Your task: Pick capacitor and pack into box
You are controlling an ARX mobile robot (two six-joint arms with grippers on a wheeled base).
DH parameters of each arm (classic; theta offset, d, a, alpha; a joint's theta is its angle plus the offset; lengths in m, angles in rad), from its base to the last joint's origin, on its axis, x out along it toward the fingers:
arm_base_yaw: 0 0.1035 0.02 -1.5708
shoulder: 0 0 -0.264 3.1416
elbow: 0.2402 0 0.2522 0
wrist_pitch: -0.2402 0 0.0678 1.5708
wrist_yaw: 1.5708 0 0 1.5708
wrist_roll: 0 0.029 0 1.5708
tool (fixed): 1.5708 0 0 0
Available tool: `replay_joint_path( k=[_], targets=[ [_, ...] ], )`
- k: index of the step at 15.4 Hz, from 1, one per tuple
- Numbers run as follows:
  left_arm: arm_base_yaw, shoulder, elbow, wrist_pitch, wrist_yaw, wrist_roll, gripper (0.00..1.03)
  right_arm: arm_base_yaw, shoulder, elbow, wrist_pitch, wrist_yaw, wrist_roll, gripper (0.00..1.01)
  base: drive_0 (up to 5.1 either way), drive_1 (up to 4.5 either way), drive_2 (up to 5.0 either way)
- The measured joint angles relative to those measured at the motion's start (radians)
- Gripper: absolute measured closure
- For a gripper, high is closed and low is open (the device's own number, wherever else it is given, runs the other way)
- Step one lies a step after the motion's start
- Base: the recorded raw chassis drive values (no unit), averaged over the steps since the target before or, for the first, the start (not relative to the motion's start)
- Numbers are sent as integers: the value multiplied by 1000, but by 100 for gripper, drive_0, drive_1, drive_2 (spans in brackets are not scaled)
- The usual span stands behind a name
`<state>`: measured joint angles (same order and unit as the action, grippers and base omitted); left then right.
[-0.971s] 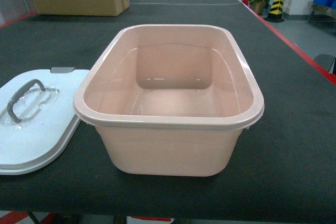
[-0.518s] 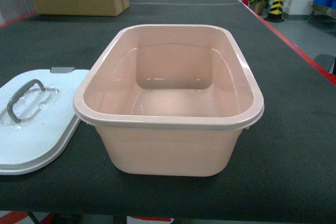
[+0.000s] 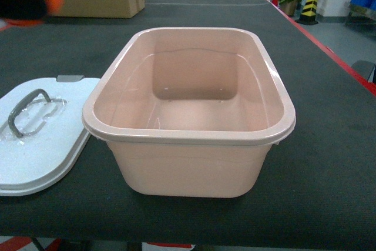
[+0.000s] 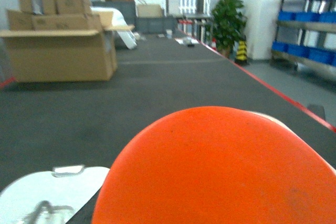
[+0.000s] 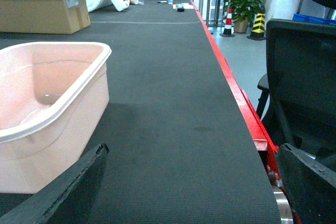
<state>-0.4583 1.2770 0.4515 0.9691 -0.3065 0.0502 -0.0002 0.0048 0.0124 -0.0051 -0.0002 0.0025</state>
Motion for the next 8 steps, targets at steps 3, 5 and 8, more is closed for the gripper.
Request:
replay_joint_path(
  k=[3, 5, 8],
  targets=[
    [-79, 340, 232, -31, -11, -24, 47, 0, 0, 0, 0, 0, 0, 3, 0, 0, 0],
    [-81, 439, 295, -56, -23, -43, 26, 0, 0, 0, 0, 0, 0, 3, 0, 0, 0],
    [43, 303, 235, -67, 17, -52, 6, 0, 0, 0, 0, 0, 0, 3, 0, 0, 0]
  ],
)
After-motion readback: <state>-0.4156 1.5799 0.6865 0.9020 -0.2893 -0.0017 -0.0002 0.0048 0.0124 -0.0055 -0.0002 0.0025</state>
